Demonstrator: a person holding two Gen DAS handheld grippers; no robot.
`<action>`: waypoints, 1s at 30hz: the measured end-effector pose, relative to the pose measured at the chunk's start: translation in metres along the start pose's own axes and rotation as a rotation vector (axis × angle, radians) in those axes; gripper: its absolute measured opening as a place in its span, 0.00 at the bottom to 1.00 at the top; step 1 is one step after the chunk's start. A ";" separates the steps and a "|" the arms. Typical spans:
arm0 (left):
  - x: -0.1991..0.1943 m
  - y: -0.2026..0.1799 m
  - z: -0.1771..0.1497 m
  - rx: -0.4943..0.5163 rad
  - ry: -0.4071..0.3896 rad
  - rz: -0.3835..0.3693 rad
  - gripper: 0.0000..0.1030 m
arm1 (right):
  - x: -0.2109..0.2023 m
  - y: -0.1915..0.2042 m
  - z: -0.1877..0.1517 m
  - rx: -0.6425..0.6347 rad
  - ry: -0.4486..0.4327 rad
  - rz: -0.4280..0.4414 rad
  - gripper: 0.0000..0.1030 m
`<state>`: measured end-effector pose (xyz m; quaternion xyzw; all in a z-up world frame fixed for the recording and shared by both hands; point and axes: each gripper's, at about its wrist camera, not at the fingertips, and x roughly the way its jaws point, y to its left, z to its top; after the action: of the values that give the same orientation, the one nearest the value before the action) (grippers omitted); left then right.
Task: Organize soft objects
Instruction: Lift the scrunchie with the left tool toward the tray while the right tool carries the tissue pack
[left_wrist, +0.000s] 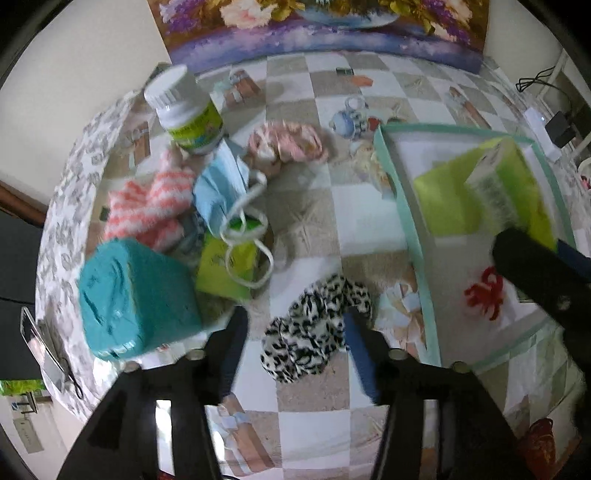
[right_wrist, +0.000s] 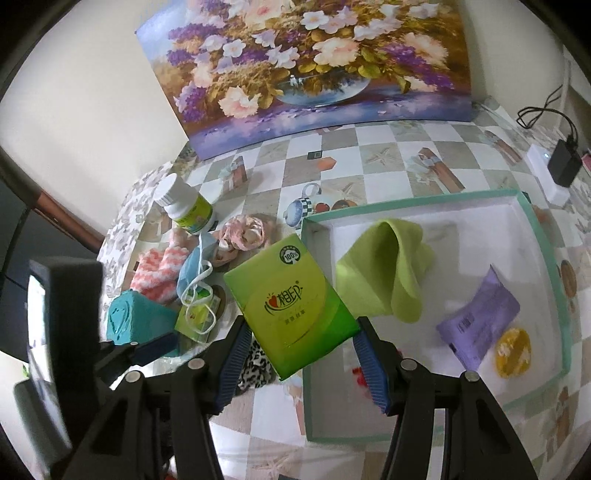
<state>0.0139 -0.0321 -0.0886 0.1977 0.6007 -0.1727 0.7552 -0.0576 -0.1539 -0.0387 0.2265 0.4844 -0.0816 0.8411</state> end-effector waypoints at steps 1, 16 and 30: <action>0.004 -0.001 -0.002 0.001 0.006 0.005 0.61 | -0.001 0.000 -0.002 0.004 0.001 0.003 0.58; 0.046 -0.009 -0.006 0.005 0.059 0.007 0.62 | -0.006 -0.003 -0.011 0.013 0.007 0.021 0.58; 0.031 -0.041 -0.006 0.076 0.025 -0.008 0.28 | -0.014 -0.006 -0.004 0.023 -0.017 0.049 0.58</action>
<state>-0.0043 -0.0650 -0.1234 0.2261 0.6039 -0.1961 0.7387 -0.0699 -0.1587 -0.0302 0.2475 0.4707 -0.0685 0.8441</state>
